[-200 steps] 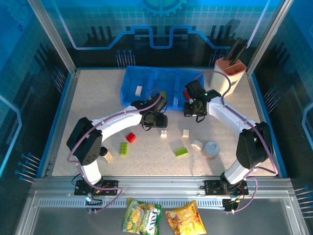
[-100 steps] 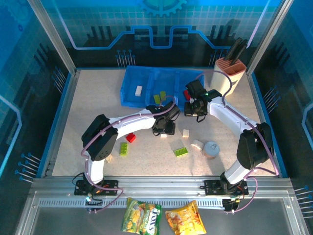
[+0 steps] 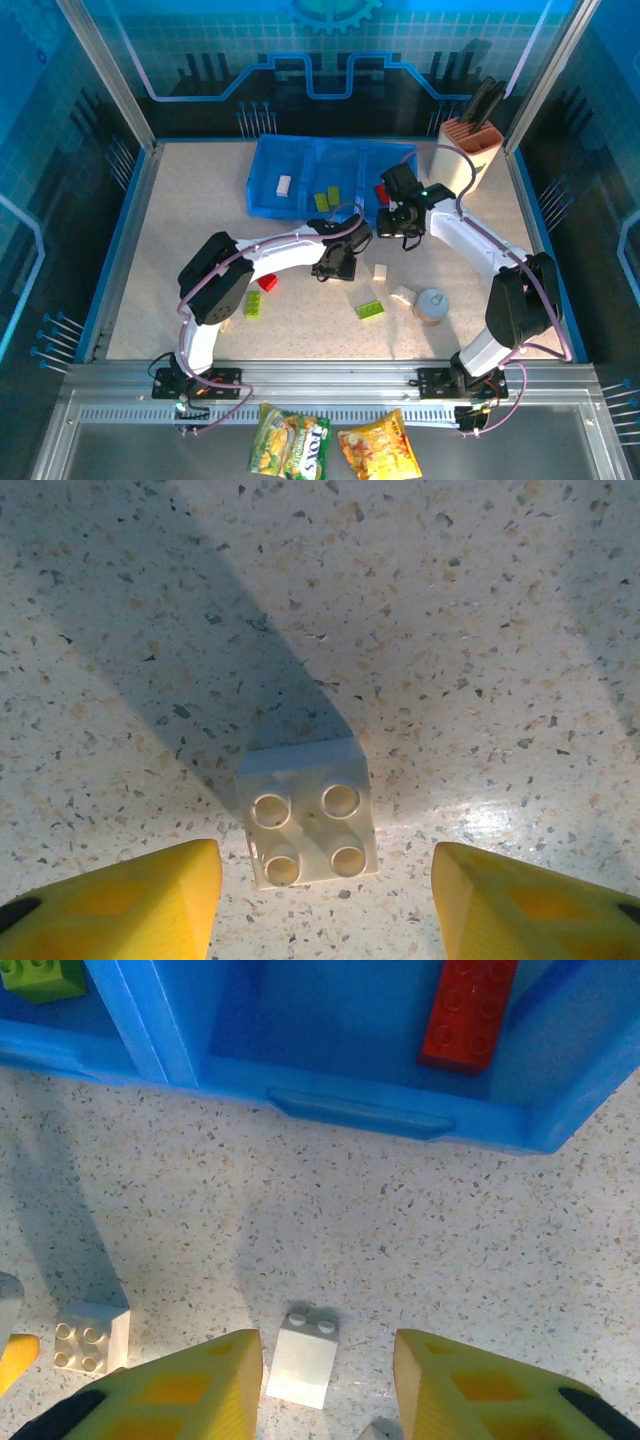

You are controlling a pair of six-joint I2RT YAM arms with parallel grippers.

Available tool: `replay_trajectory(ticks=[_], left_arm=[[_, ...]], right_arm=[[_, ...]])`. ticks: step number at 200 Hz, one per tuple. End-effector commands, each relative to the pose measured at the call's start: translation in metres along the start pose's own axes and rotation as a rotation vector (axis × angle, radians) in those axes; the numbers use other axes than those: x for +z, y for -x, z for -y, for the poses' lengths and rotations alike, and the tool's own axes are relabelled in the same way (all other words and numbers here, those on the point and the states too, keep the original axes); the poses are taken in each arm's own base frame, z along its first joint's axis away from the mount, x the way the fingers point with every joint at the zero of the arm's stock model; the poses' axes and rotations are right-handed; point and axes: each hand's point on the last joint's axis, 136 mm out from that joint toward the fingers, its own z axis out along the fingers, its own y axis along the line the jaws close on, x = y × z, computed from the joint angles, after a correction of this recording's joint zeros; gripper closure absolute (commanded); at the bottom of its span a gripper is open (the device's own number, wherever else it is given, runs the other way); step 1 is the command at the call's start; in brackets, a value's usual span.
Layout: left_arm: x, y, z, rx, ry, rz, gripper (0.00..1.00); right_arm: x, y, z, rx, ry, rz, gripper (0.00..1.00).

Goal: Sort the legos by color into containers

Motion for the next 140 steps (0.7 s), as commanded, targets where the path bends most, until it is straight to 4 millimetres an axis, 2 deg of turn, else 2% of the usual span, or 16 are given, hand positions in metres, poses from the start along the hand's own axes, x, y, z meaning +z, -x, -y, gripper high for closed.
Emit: replay_trajectory(ticks=[1, 73, 140], left_arm=[[0.008, -0.007, -0.002, 0.001, 0.033, -0.025, 0.43], [0.018, -0.010, -0.005, 0.017, 0.048, -0.034, 0.48], [0.018, -0.009, -0.005, 0.029, 0.051, -0.029, 0.56]], right_arm=[[-0.006, 0.000, 0.005, 0.013, 0.005, 0.007, 0.60], [-0.007, -0.004, 0.006, 0.017, 0.005, 0.003, 0.61], [-0.008, -0.005, 0.008, 0.024, -0.003, -0.002, 0.62]])
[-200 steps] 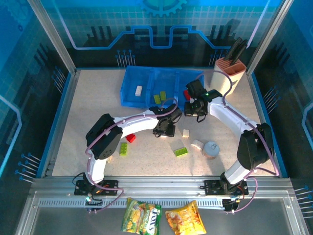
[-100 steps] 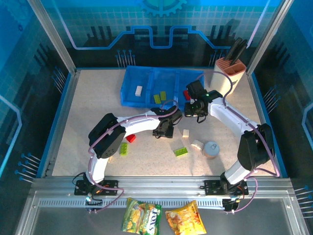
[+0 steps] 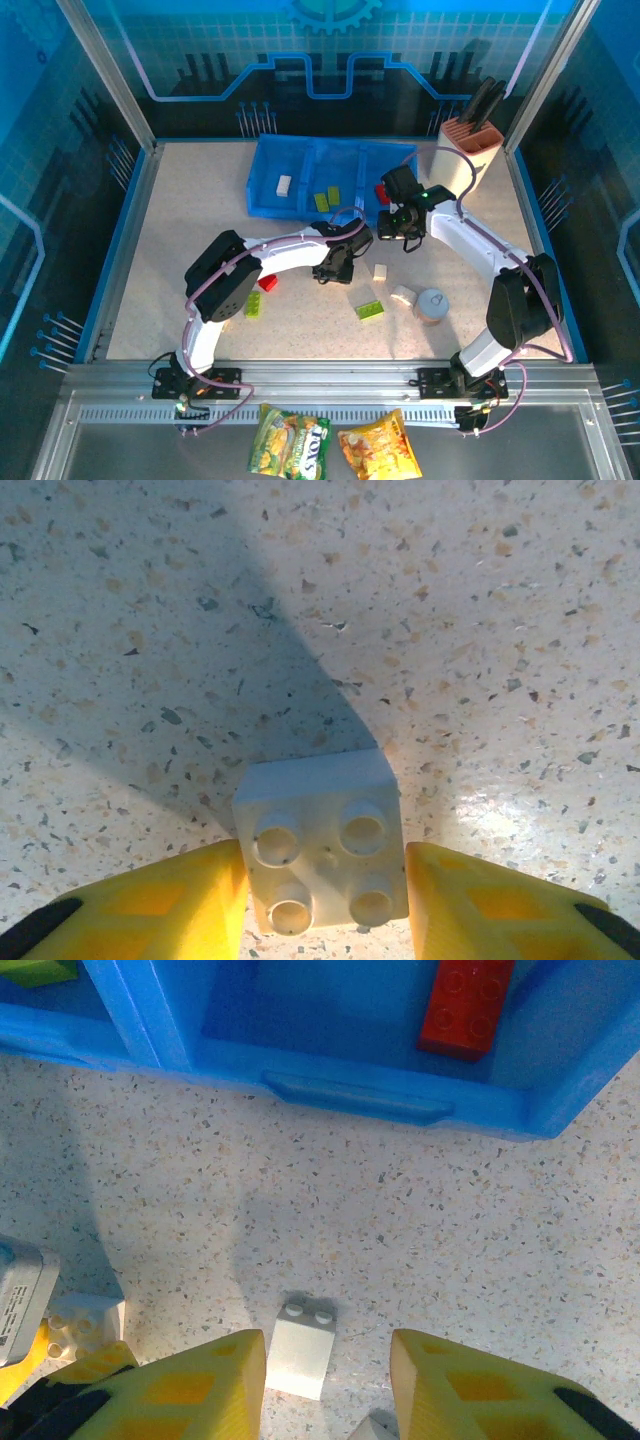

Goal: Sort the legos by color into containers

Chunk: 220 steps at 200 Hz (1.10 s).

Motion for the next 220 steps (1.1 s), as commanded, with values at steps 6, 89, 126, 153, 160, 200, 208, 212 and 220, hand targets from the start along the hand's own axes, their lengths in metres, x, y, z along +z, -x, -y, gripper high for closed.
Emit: replay_trajectory(ticks=[6, 89, 126, 153, 160, 200, 208, 212, 220], left_arm=[[0.003, -0.003, -0.002, 0.024, 0.022, -0.003, 0.57], [-0.012, 0.004, -0.003, 0.036, 0.004, 0.036, 0.62], [-0.026, 0.016, -0.017, 0.040, 0.005, 0.063, 0.63], [-0.036, 0.026, -0.033, 0.015, -0.007, 0.089, 0.63], [-0.038, 0.029, -0.038, 0.008, -0.007, 0.093, 0.63], [-0.052, 0.046, -0.072, -0.030, -0.005, 0.122, 0.64], [-0.055, 0.050, -0.079, -0.039, -0.003, 0.129, 0.64], [-0.056, 0.052, -0.084, -0.042, 0.000, 0.131, 0.64], [-0.058, 0.056, -0.091, -0.050, 0.003, 0.137, 0.64]], right_arm=[[-0.007, -0.001, 0.007, 0.024, -0.005, 0.004, 0.62], [-0.010, 0.000, 0.006, 0.026, 0.000, 0.011, 0.63], [-0.012, -0.001, 0.006, 0.024, -0.003, 0.008, 0.63], [-0.014, -0.002, 0.007, 0.023, -0.008, 0.010, 0.63], [-0.015, -0.002, 0.007, 0.023, -0.009, 0.009, 0.63], [-0.017, -0.004, 0.007, 0.021, -0.011, 0.007, 0.63], [-0.017, -0.004, 0.007, 0.021, -0.014, 0.007, 0.63], [-0.018, -0.004, 0.007, 0.021, -0.014, 0.008, 0.63], [-0.019, -0.005, 0.007, 0.020, -0.013, 0.009, 0.63]])
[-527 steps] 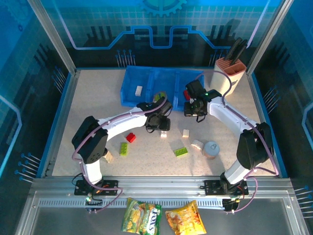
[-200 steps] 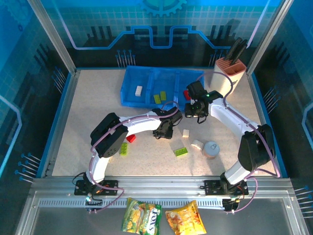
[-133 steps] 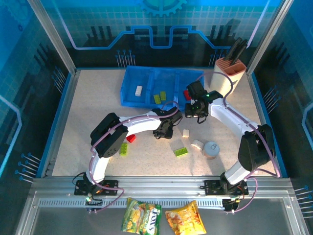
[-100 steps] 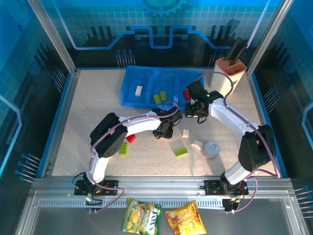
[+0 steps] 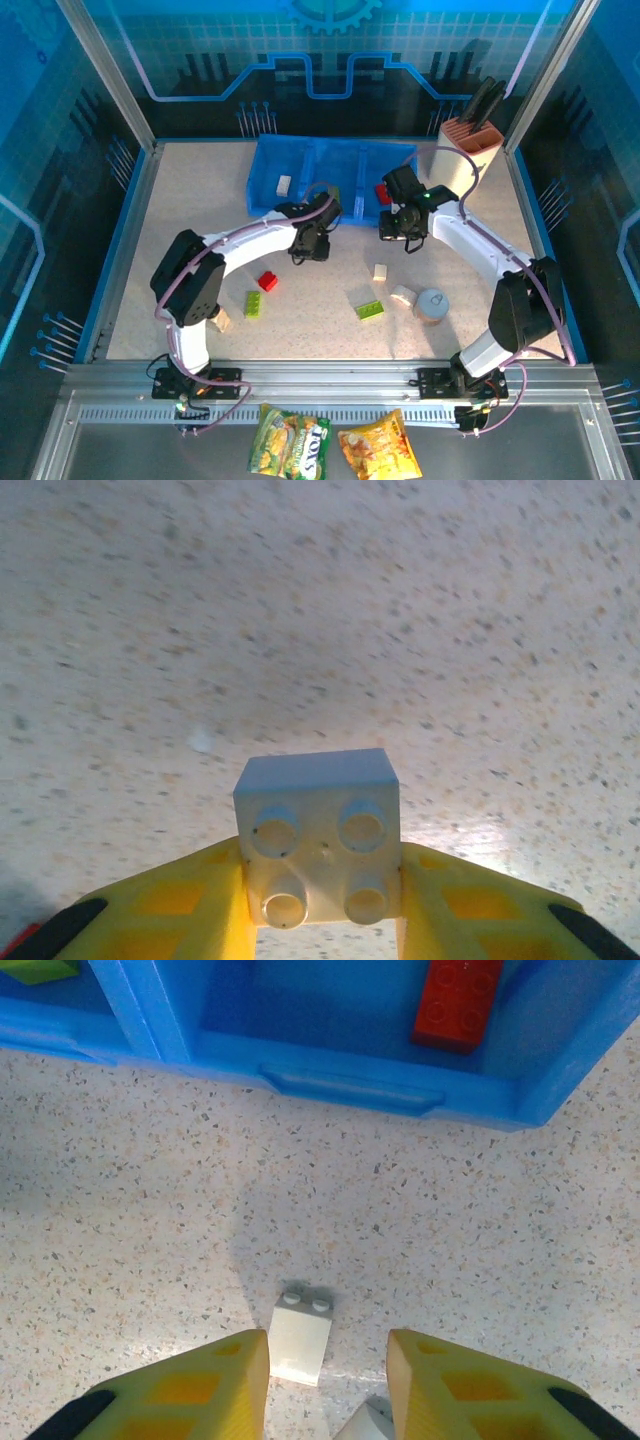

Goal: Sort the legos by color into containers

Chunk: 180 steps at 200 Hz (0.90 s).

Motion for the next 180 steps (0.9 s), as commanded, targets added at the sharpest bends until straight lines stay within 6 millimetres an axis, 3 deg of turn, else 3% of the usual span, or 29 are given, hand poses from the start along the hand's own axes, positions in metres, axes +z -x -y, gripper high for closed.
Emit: replay_trajectory(ticks=[1, 67, 129, 180], left_arm=[[-0.013, 0.012, -0.023, 0.009, 0.012, 0.032, 0.64], [-0.022, 0.059, -0.074, -0.046, 0.023, 0.081, 0.64], [-0.030, 0.114, -0.098, -0.047, 0.021, 0.144, 0.64], [-0.023, 0.149, -0.111, -0.043, 0.047, 0.170, 0.64]], right_arm=[[-0.012, -0.001, 0.005, 0.016, -0.011, 0.012, 0.63], [-0.018, -0.003, 0.005, 0.013, -0.020, 0.017, 0.63], [-0.024, -0.004, 0.006, 0.013, -0.031, 0.021, 0.64], [-0.031, -0.006, 0.009, 0.009, -0.043, 0.027, 0.64]])
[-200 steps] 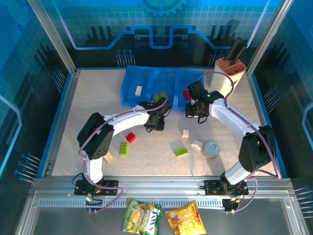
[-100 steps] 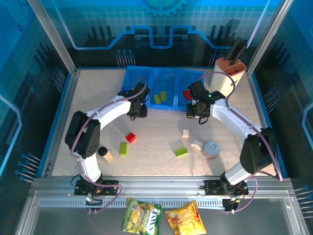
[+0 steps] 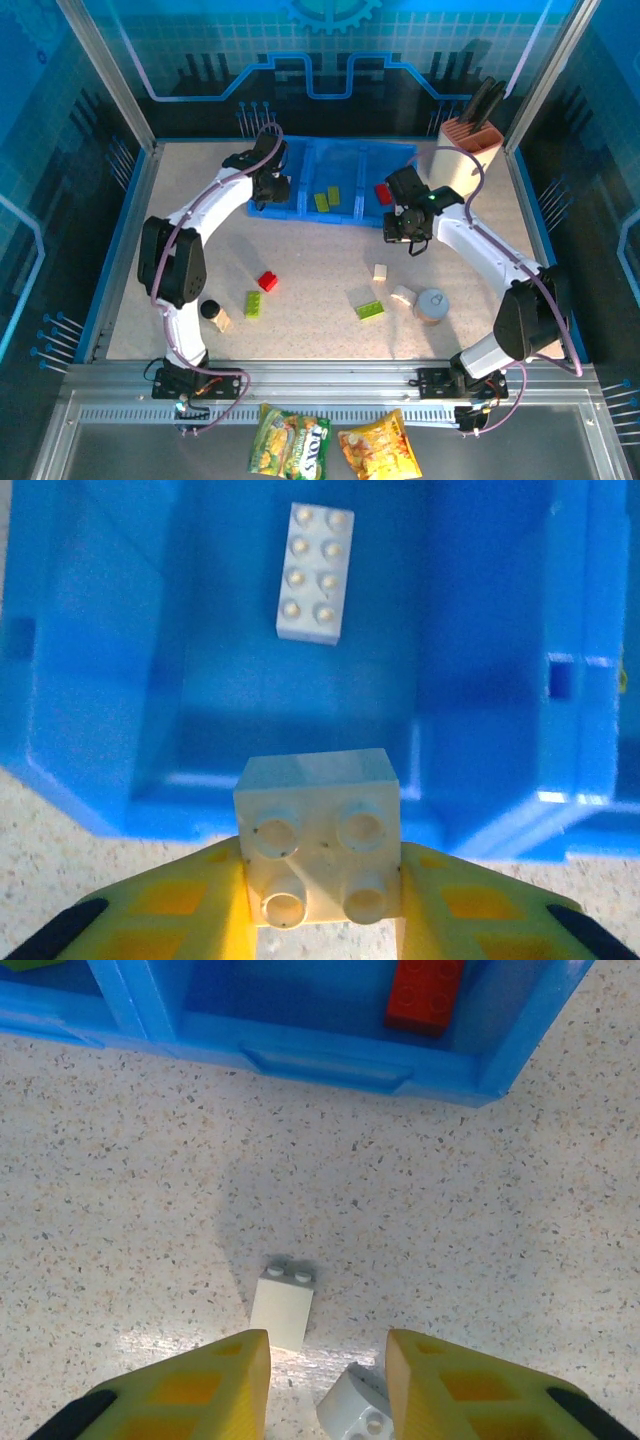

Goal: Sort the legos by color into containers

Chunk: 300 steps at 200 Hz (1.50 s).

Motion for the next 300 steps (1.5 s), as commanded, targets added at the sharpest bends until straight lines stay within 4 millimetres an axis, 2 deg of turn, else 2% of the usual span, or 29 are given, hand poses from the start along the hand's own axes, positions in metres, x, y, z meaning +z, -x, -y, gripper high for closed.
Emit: replay_trajectory(ticks=[1, 36, 77, 144, 194, 256, 300], left_arm=[[0.009, 0.007, -0.007, 0.035, 0.016, -0.026, 0.64], [0.022, 0.021, -0.010, 0.027, 0.026, -0.023, 0.64], [0.043, 0.024, -0.016, 0.013, 0.045, -0.048, 0.64], [0.072, 0.009, -0.034, 0.008, 0.084, -0.113, 0.64], [0.089, -0.008, -0.036, 0.005, 0.089, -0.163, 0.63], [0.097, -0.015, -0.037, 0.003, 0.092, -0.183, 0.60], [0.095, -0.013, -0.037, 0.001, 0.090, -0.179, 0.56]], right_arm=[[-0.015, 0.001, 0.003, 0.011, -0.015, 0.025, 0.64], [-0.017, -0.002, 0.004, 0.015, -0.016, 0.024, 0.64], [-0.017, -0.005, 0.003, 0.014, -0.016, 0.017, 0.64], [-0.015, -0.008, 0.002, 0.005, -0.021, 0.005, 0.64], [-0.012, -0.009, -0.002, -0.003, -0.018, -0.001, 0.64], [-0.010, -0.009, -0.003, -0.003, -0.021, -0.002, 0.64], [-0.013, -0.009, -0.003, -0.005, -0.019, 0.004, 0.64]])
